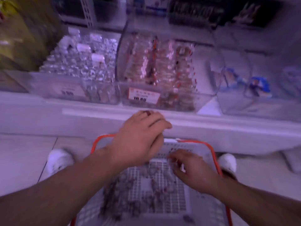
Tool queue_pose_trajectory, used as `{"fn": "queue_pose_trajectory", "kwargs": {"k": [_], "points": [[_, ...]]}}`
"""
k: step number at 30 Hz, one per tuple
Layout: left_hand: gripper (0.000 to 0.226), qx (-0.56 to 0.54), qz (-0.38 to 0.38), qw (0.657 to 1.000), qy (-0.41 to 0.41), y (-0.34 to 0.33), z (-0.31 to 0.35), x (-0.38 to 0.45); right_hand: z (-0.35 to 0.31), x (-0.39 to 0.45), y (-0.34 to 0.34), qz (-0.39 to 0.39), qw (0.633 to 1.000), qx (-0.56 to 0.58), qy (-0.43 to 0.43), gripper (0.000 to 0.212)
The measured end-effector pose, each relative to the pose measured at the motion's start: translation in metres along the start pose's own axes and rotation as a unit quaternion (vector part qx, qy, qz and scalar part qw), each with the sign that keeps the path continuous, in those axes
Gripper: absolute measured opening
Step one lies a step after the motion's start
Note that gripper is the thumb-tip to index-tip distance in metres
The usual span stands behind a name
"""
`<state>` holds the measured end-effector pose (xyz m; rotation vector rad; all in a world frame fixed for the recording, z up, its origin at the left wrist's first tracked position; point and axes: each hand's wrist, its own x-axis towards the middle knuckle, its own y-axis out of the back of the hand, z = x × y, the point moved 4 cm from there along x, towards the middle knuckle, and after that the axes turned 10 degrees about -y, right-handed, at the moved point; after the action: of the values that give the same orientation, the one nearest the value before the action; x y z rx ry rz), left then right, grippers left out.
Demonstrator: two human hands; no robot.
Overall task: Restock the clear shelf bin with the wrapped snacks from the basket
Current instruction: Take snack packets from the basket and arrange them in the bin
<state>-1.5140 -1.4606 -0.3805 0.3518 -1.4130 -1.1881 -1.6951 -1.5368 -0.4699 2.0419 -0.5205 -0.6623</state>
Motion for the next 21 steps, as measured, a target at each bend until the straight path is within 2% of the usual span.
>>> {"fn": "queue_pose_trajectory", "kwargs": {"k": [1, 2, 3, 4, 6, 8, 9, 13, 15, 17, 19, 21], "points": [[0.027, -0.019, -0.092, 0.995, 0.018, -0.028, 0.002, -0.019, 0.028, 0.001, -0.038, -0.117, 0.990, -0.049, -0.065, 0.044], [0.030, -0.029, -0.204, 0.977, 0.057, -0.056, 0.001, -0.046, 0.055, 0.001, -0.070, -0.205, 0.968, -0.075, -0.126, 0.055], [0.033, -0.027, -0.323, 0.940, 0.108, -0.081, -0.007, -0.079, 0.078, 0.003, -0.092, -0.249, 0.948, -0.083, -0.178, 0.062], [0.036, -0.019, -0.419, 0.894, 0.159, -0.101, -0.016, -0.116, 0.096, 0.006, -0.107, -0.253, 0.936, -0.076, -0.232, 0.063], [0.046, 0.009, -0.525, 0.814, 0.249, -0.126, -0.035, -0.184, 0.120, 0.016, -0.127, -0.205, 0.924, -0.047, -0.319, 0.054], [0.060, 0.021, -0.545, 0.776, 0.317, -0.144, -0.046, -0.231, 0.132, 0.026, -0.151, -0.173, 0.915, -0.015, -0.363, 0.054], [0.064, 0.016, -0.529, 0.776, 0.342, -0.154, -0.048, -0.245, 0.137, 0.029, -0.166, -0.168, 0.912, -0.003, -0.375, 0.058], [0.056, -0.012, -0.427, 0.820, 0.381, -0.205, -0.039, -0.251, 0.144, 0.027, -0.228, -0.189, 0.917, -0.067, -0.345, 0.062], [0.057, -0.012, -0.415, 0.840, 0.348, -0.237, -0.037, -0.236, 0.148, 0.023, -0.240, -0.156, 0.924, -0.100, -0.333, 0.060], [0.068, -0.020, -0.412, 0.864, 0.289, -0.268, -0.038, -0.216, 0.152, 0.024, -0.244, -0.134, 0.928, -0.089, -0.337, 0.060], [0.069, -0.012, -0.415, 0.879, 0.233, -0.292, -0.041, -0.197, 0.158, 0.026, -0.244, -0.129, 0.919, -0.004, -0.372, 0.060], [0.066, 0.002, -0.447, 0.869, 0.211, -0.311, -0.046, -0.190, 0.162, 0.030, -0.239, -0.111, 0.908, 0.055, -0.401, 0.062]]}}
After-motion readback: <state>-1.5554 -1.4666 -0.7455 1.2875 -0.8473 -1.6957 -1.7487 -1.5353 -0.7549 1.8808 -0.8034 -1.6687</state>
